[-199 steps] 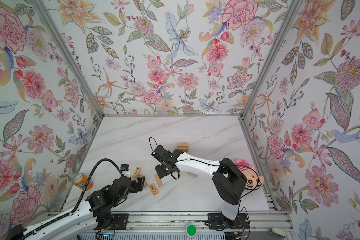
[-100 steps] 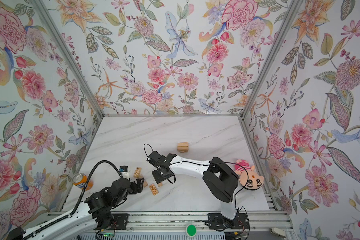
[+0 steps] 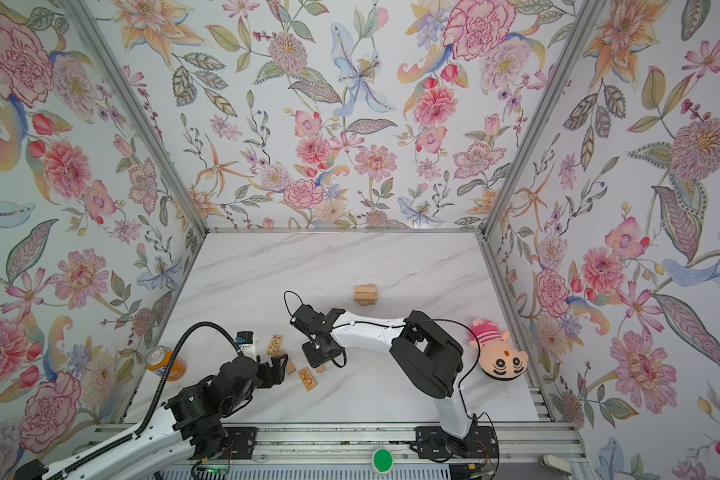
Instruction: Build the wood block tower
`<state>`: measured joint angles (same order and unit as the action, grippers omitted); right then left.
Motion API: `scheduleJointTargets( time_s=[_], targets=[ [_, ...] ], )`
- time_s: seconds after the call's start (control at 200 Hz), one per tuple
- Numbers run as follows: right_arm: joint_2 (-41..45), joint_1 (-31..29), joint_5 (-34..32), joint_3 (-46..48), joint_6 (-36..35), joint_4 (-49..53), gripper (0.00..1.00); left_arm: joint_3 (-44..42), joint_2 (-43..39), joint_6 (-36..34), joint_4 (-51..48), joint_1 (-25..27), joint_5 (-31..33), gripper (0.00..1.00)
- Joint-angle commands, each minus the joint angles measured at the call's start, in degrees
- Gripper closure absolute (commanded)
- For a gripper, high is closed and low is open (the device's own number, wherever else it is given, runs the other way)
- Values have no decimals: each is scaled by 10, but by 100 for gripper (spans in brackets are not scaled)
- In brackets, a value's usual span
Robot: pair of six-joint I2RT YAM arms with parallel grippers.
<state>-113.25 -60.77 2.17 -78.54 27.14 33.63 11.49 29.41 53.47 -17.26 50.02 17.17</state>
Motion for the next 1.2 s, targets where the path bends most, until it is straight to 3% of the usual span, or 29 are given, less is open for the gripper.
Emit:
scheduleJointTargets(
  time_s=[0.0, 0.48, 1.196],
  targets=[
    [-13, -1, -2, -12, 8, 5, 57, -7, -11, 5, -24, -5, 11, 8],
    [-16, 4, -13, -13, 10, 11, 66, -7, -18, 0, -26, -6, 12, 7],
    [-30, 21, -7, -42, 1, 16, 67, 7, 0, -15, -15, -6, 26, 5]
  ],
)
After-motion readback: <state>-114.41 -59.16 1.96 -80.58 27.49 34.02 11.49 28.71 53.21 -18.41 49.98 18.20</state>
